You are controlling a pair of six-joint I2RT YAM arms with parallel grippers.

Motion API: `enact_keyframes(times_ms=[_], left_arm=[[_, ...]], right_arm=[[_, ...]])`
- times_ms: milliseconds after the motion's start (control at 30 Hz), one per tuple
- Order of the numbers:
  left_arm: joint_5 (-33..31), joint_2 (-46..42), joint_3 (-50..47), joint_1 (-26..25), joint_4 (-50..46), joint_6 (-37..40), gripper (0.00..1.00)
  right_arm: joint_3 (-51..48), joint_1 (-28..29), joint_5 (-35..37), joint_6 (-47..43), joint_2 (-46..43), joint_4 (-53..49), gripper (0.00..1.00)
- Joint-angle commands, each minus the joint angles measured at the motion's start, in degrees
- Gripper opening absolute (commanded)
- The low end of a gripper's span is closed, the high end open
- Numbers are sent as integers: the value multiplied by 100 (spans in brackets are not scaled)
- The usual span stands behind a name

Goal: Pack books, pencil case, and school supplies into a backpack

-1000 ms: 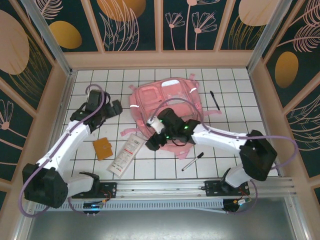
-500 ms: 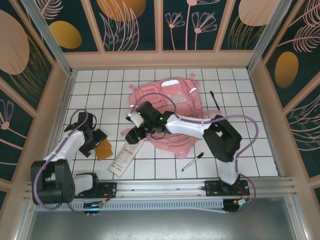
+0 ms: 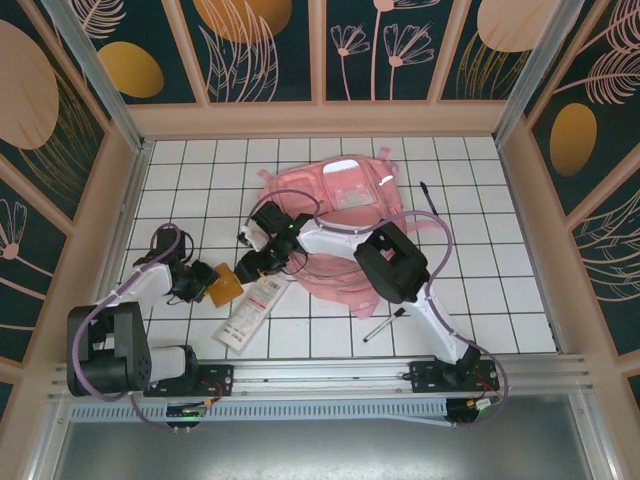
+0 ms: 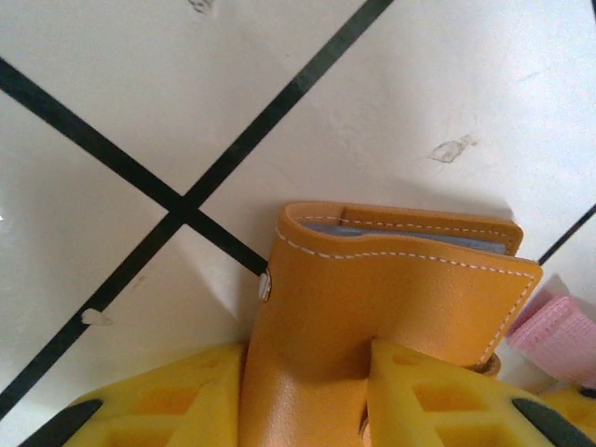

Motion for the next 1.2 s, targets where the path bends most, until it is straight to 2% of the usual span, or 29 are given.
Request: enact_keyframes(times_ms=[0,133,233,500,700,833,933,967,1067,1167], left_arm=[[861,372,-407,-100,287,-102,32],[1015,441,-595,-102,559,-173,30],[1222,483,-559,-100,577,-152,29],[1821,526,-455,-100,754,-158,26],[2095,462,-425,-97,950,-240,26],[2140,204,-550,-100,1053,-446,27],[2207,31,-587,-100,1160,-567,27],[2256,9,-555,-100,1105,-562,28],[2154,-233,-447,-100,850,-552,35],[1747,-607,-226,-100,557,-398,63]], right_arm=[[368,-128,157,309,263,-417,59],[897,-159,92,310,661,-469,57],[1328,-149,-59,333,993,-692,52],[1725,-63,-520,205,1302,-923,37],[1667,27,-718,-93,1220,-1072,34],[1633,21,-893,-54,1156,-1084,20],[1616,3,-620,-41,1055,-1092,4],[1602,-14,-531,7,1017,-1086,2],[1263,-59,-329,257,601,-638,0],[897,-161,159,504,13,-228,0]])
